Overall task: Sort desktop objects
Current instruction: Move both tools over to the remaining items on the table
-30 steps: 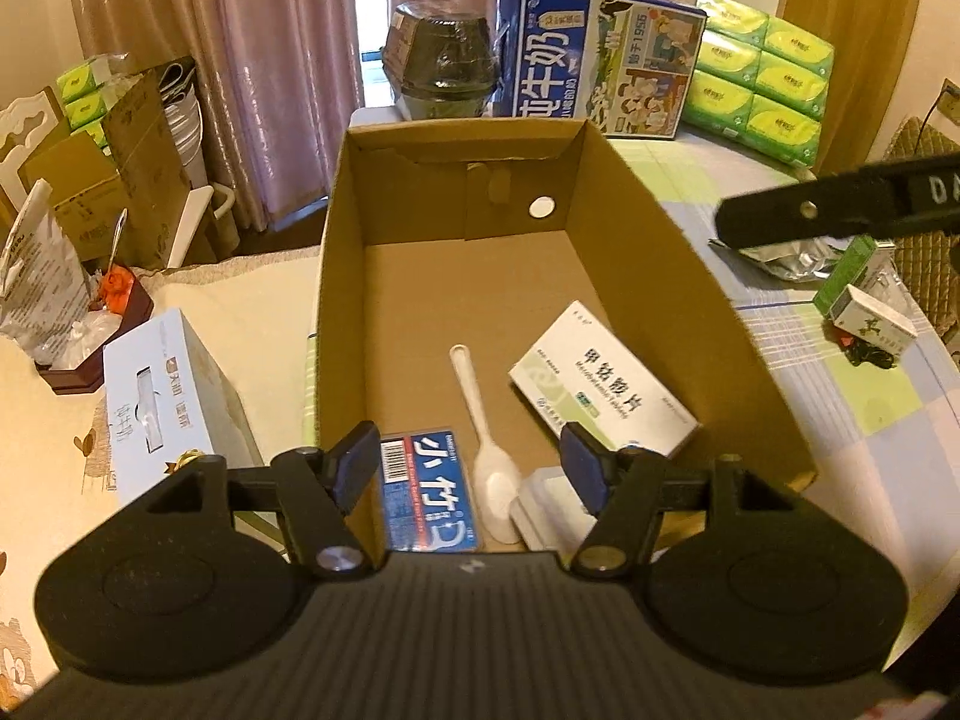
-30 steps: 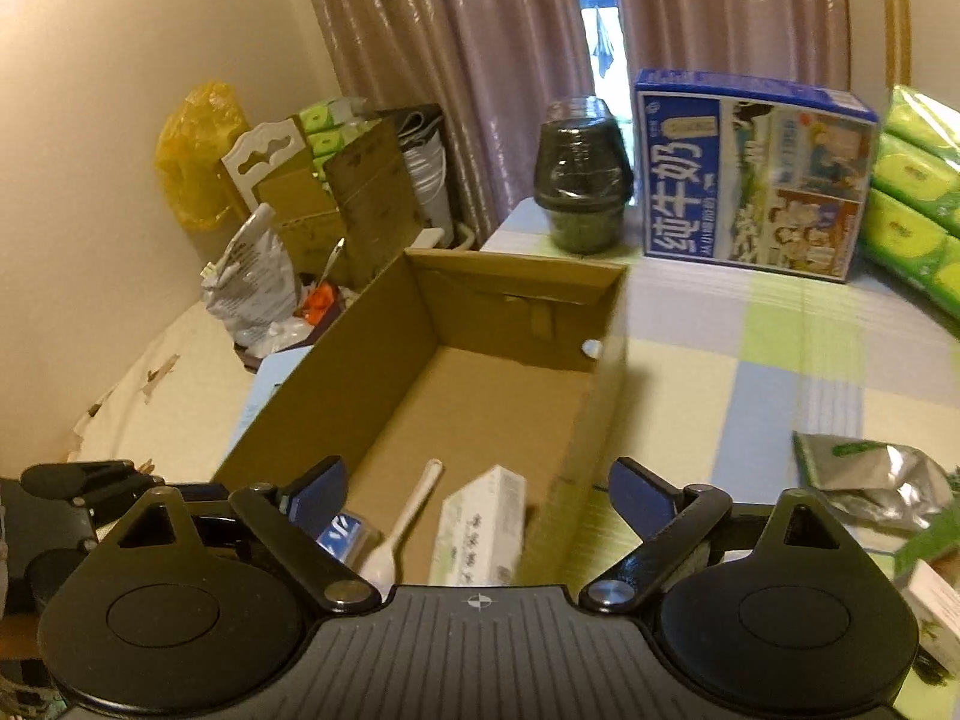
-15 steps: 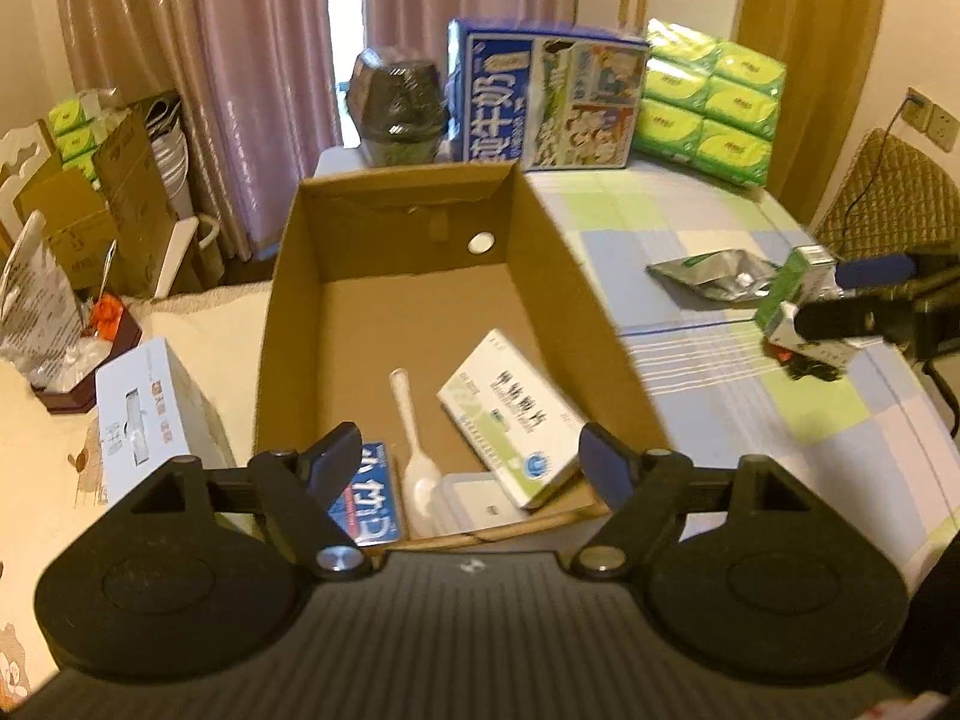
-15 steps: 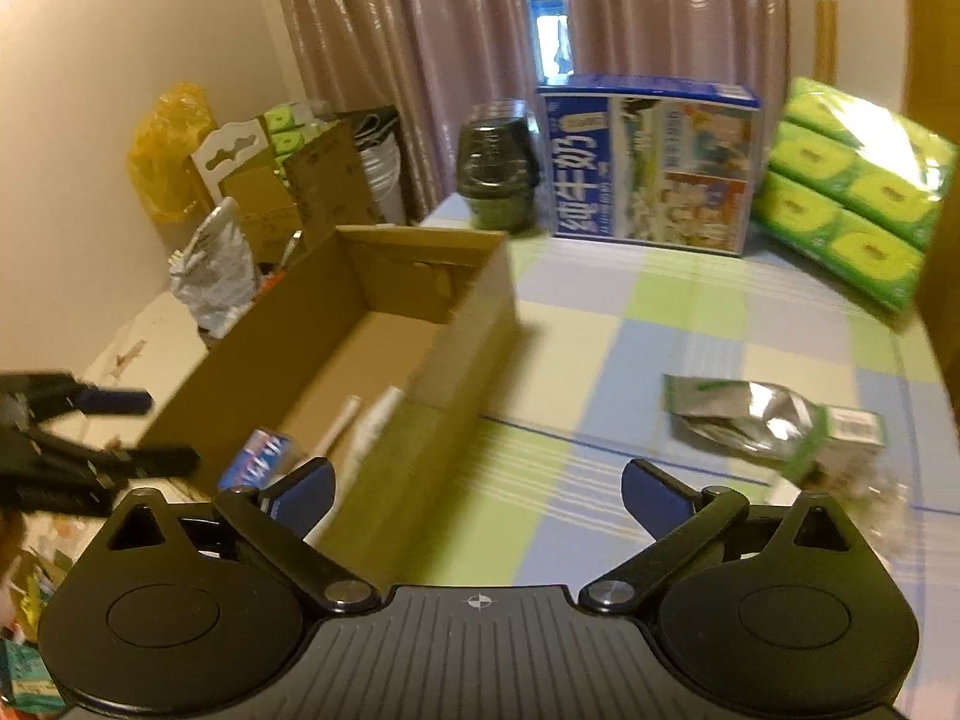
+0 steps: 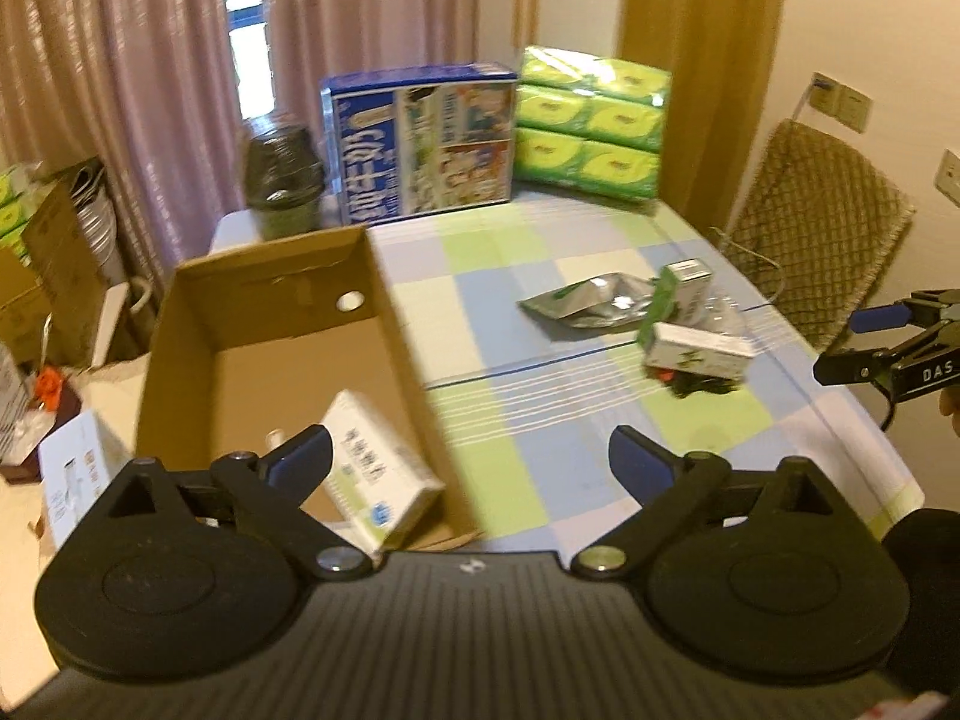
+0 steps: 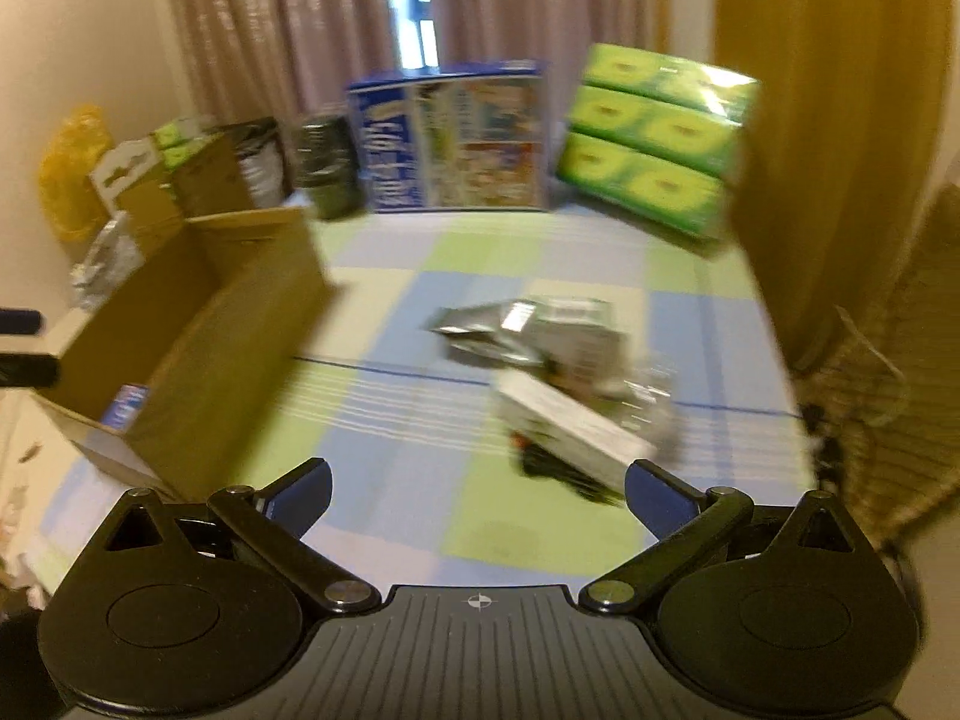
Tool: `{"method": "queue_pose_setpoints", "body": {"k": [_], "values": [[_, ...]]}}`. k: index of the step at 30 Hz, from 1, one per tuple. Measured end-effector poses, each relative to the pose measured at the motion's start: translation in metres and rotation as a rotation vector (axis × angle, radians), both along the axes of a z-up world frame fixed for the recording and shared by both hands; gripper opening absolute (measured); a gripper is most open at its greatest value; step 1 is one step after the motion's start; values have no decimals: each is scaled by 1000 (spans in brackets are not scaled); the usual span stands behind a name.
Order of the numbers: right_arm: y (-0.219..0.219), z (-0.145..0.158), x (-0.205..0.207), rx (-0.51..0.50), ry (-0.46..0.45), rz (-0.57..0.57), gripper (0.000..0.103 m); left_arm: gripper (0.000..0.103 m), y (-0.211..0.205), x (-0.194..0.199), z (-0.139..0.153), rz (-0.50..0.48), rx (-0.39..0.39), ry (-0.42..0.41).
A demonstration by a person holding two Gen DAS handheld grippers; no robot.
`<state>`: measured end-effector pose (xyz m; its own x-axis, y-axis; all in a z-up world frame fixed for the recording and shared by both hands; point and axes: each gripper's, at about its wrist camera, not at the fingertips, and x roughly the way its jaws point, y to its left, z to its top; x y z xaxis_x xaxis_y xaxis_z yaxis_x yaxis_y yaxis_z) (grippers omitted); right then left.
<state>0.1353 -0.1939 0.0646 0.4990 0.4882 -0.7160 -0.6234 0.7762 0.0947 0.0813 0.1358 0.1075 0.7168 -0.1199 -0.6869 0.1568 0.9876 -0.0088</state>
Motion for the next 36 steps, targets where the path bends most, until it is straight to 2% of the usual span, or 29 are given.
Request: {"method": "queue_pose_setpoints", "body": {"k": [9, 16, 20, 27, 36], "values": [[-74, 0, 17, -21, 5, -112, 101, 102, -65, 19, -3, -134, 43, 3], [-85, -5, 21, -50, -2, -85, 101, 102, -107, 33, -15, -235, 67, 35], [-75, -13, 26, -81, -25, -11, 101, 102, -129, 44, -22, -290, 85, 51], [-45, -33, 41, -179, -86, 225, 101, 102, -155, 67, -41, -399, 128, 85], [-4, -55, 77, -276, -112, 467, 98, 101, -181, 103, -74, -619, 251, 124]]}}
